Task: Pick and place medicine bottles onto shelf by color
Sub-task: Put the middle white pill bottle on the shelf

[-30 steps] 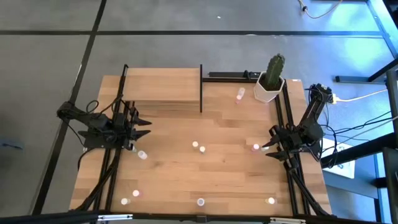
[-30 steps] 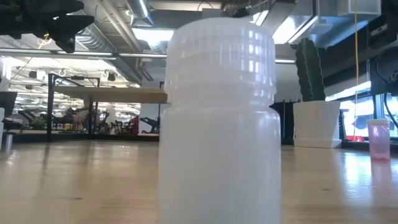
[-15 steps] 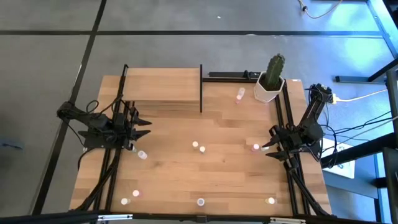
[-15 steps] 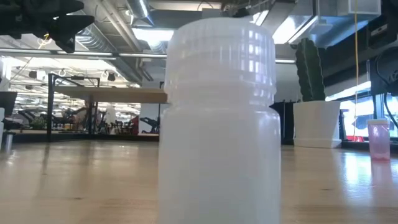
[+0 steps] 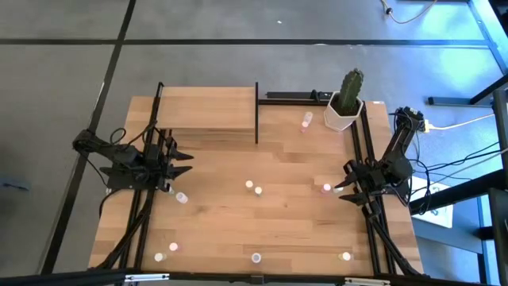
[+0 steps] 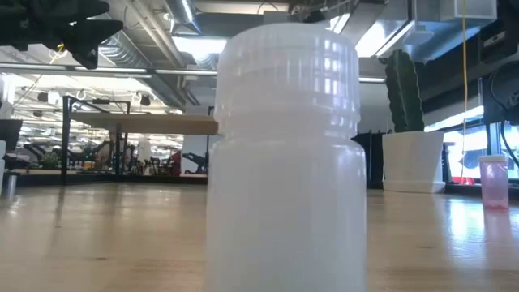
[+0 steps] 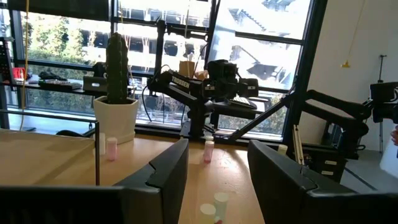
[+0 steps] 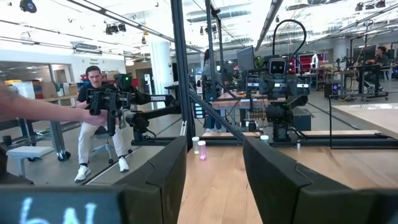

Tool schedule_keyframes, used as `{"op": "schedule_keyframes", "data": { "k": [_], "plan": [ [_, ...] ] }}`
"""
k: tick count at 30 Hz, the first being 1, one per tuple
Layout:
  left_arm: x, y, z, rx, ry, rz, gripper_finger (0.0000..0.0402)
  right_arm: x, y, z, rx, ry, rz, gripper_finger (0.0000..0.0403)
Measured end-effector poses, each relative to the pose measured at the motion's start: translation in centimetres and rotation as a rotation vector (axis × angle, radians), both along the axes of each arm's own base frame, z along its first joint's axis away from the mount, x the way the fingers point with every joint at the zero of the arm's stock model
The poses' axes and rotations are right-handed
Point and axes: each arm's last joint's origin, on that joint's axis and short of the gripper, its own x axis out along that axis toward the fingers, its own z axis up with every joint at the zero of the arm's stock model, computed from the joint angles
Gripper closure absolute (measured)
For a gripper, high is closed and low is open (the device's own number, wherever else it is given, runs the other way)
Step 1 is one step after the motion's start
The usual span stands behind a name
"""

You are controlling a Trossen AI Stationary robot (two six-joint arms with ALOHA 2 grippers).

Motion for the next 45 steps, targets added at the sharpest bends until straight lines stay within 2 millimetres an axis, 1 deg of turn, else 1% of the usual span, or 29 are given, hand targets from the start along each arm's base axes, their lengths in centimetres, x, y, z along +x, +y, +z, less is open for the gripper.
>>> {"op": "schedule_keyframes", "data": {
  "k": [5, 7, 10, 14, 17, 22, 27, 30, 33, 37, 40, 45],
  "plan": [
    [0.0, 0.0, 0.1, -0.004, -0.008, 0.006, 0.0243, 0.0, 0.0, 0.0, -0.004, -0.001, -0.001, 0.0242],
    [-0.1, 0.2, 0.5, -0.035, -0.046, 0.042, 0.0243, 0.0, 0.0, 0.0, -0.005, -0.001, -0.001, 0.0242],
    [-0.2, 0.2, 1.2, -0.055, -0.115, 0.035, 0.0243, 0.0, 0.0, 0.0, -0.006, -0.001, -0.001, 0.0242],
    [-0.6, 0.3, 2.8, -0.029, -0.14, 0.002, 0.0243, 0.0, 0.0, 0.0, -0.006, -0.002, -0.001, 0.0242],
    [-0.7, 0.3, 4.6, -0.004, -0.076, 0.002, 0.0243, 0.0, 0.0, 0.0, -0.007, -0.002, -0.001, 0.0242],
    [0.2, -0.1, 8.7, 0.066, 0.093, 0.002, 0.0243, 0.0, 0.0, 0.0, -0.007, -0.002, -0.002, 0.0242],
    [2.8, -1.2, 12.5, 0.102, 0.321, 0.0, 0.0243, 0.0, 0.0, 0.0, -0.008, -0.002, -0.002, 0.0242],
    [4.5, -2.0, 13.7, 0.085, 0.515, 0.014, 0.0243, 0.0, 0.0, 0.0, -0.011, -0.001, -0.002, 0.0242],
    [6.1, -2.6, 14.2, 0.023, 0.703, 0.057, 0.0243, 0.0, 0.0, -0.1, -0.043, -0.006, -0.008, 0.0242],
    [7.3, -3.3, 14.4, -0.091, 0.904, 0.09, 0.0243, 0.0, 0.0, -0.1, -0.065, -0.012, -0.013, 0.0242],
    [7.8, -3.8, 13.7, -0.184, 1.057, 0.101, 0.0243, 0.0, 0.0, -0.1, -0.063, -0.011, -0.013, 0.0242],
    [7.9, -4.3, 11.9, -0.415, 1.25, 0.14, 0.0243, 0.0, 0.0, 0.0, -0.078, -0.013, -0.015, 0.0242]
  ]
}}
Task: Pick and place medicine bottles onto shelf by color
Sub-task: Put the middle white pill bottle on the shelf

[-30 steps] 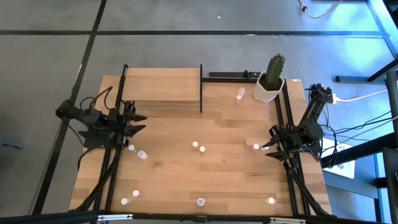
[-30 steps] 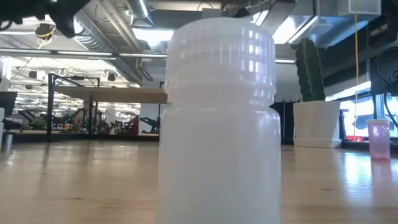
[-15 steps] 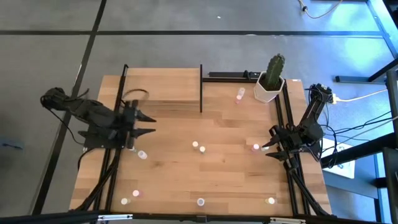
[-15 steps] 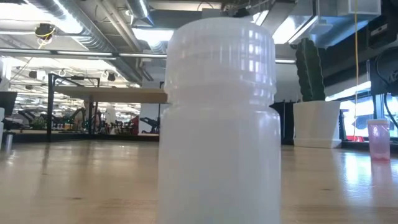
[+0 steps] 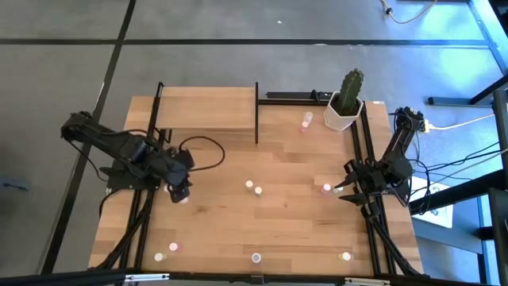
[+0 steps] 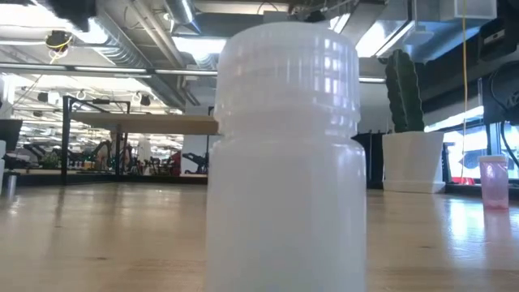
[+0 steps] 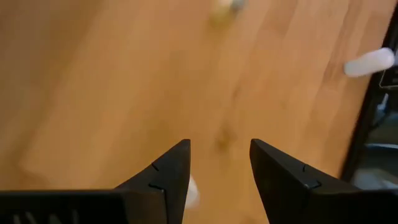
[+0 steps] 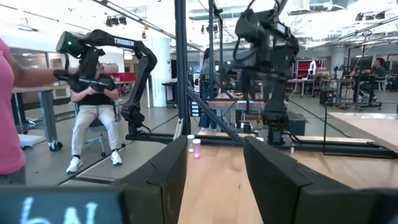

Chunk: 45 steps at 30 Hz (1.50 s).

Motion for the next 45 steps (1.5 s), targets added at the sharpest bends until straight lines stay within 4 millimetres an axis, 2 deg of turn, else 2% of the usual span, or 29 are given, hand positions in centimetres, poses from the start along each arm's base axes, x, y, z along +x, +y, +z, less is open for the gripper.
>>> {"op": "schedule_keyframes", "data": {
  "k": [5, 10, 17, 25, 32, 36, 45],
  "plan": [
    [0.0, -0.2, -1.4, -0.103, 0.083, 0.123, 0.0243, 0.0, -0.3, 1.7, 0.004, 0.018, -0.067, 0.0242],
    [0.0, -0.2, -1.5, -0.117, 0.079, 0.162, 0.0243, -0.1, -0.7, 4.6, -0.029, 0.062, -0.143, 0.0242],
    [-0.3, -1.0, -1.5, -0.114, 0.081, 0.115, 0.0243, 0.0, -0.8, 9.1, 0.007, 0.138, -0.187, 0.0242],
    [-1.5, -3.1, -1.5, -0.102, 0.088, -0.043, 0.0243, 1.2, 0.9, 12.3, -0.115, 0.231, -0.216, 0.0242],
    [-2.0, -4.8, -2.0, -0.039, 0.088, -0.128, 0.0243, 2.9, 1.8, 13.6, -0.089, 0.351, -0.314, 0.0242],
    [-1.8, -6.1, -2.8, 0.028, 0.098, -0.166, 0.0243, 3.8, 1.7, 14.2, -0.058, 0.422, -0.302, 0.0242],
    [-1.2, -8.0, -4.5, 0.14, 0.139, -0.218, 0.0243, 5.9, 1.2, 13.8, 0.003, 0.613, -0.231, 0.0242]
  ]
}}
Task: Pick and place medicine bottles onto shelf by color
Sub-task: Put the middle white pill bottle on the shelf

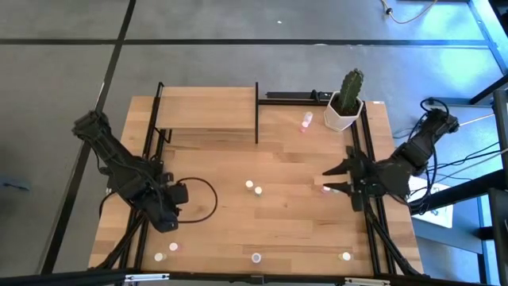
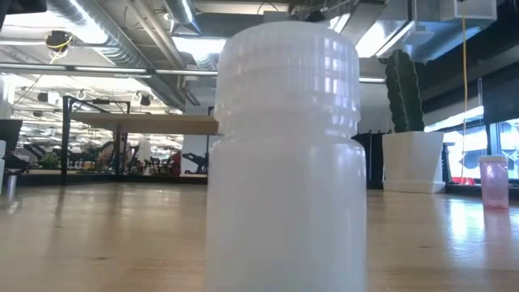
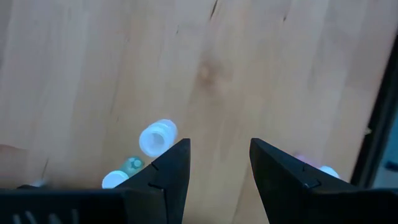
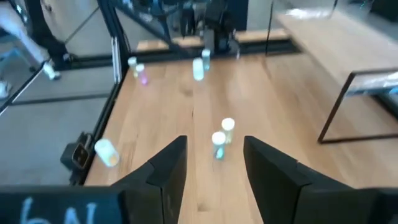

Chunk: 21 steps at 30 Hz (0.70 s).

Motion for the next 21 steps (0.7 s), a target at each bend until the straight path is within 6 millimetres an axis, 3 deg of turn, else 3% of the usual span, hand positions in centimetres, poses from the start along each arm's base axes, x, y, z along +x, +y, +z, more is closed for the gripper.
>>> {"op": "schedule_keyframes", "data": {
  "k": [9, 21],
  "plan": [
    [0.6, -0.1, -0.7, 0.045, 0.007, 0.03, 0.0243, 1.4, -1.0, -0.6, 0.056, 0.092, 0.04, 0.0242],
    [0.6, 0.1, -0.7, 0.057, -0.012, 0.125, 0.0243, 1.7, -1.2, -0.7, 0.112, 0.141, 0.169, 0.0242]
  ]
}}
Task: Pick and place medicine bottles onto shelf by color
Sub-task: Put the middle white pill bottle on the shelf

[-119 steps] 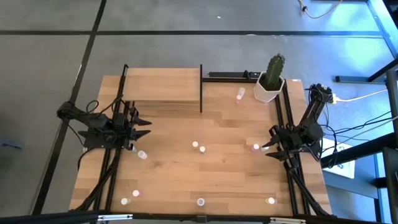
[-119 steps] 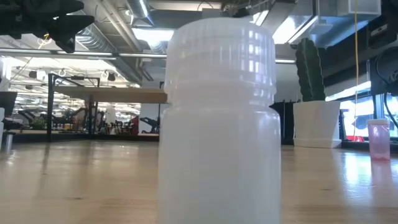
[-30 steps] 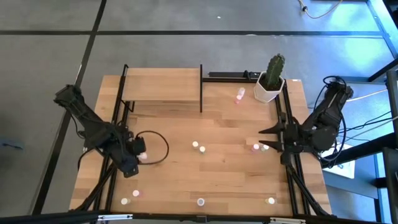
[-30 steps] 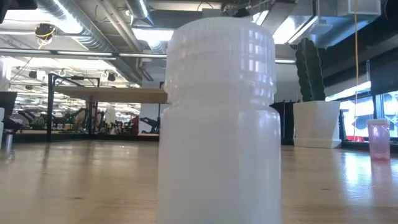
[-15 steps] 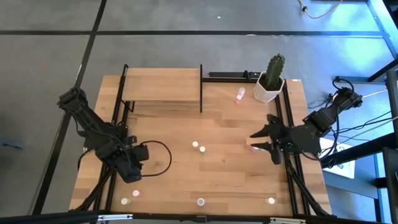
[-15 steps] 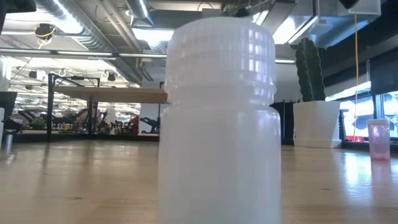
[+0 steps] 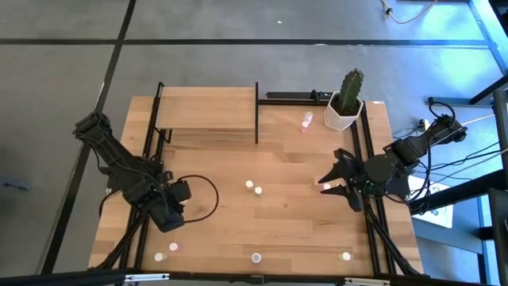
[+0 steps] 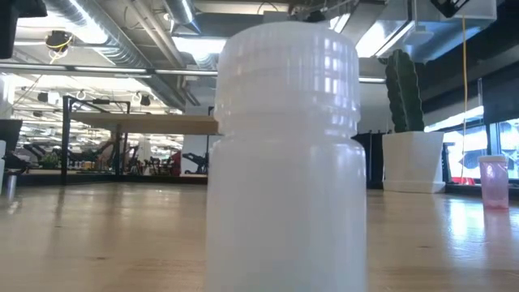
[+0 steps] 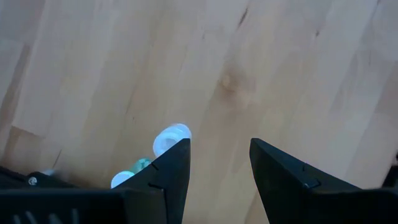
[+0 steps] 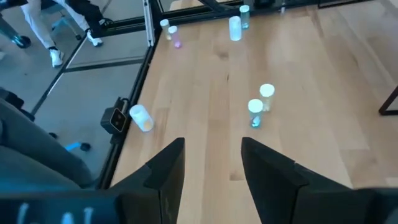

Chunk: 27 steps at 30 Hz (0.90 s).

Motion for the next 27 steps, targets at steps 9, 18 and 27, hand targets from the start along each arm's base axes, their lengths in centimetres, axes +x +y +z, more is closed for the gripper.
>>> {"op": "schedule_keyframes", "data": {
  "k": [9, 18, 27],
  "plan": [
    [0.0, -0.1, 0.0, -0.023, -0.033, 0.091, 0.0243, 0.0, 0.0, 0.0, 0.008, 0.0, -0.001, 0.0242],
    [0.1, 0.0, 0.0, -0.054, -0.043, 0.186, 0.0243, 0.0, 0.0, 0.0, 0.003, -0.001, 0.001, 0.0242],
    [0.9, 1.0, 0.0, -0.164, 0.001, 0.445, 0.0243, 0.0, 0.0, 0.0, 0.002, -0.001, 0.001, 0.0242]
  ]
}}
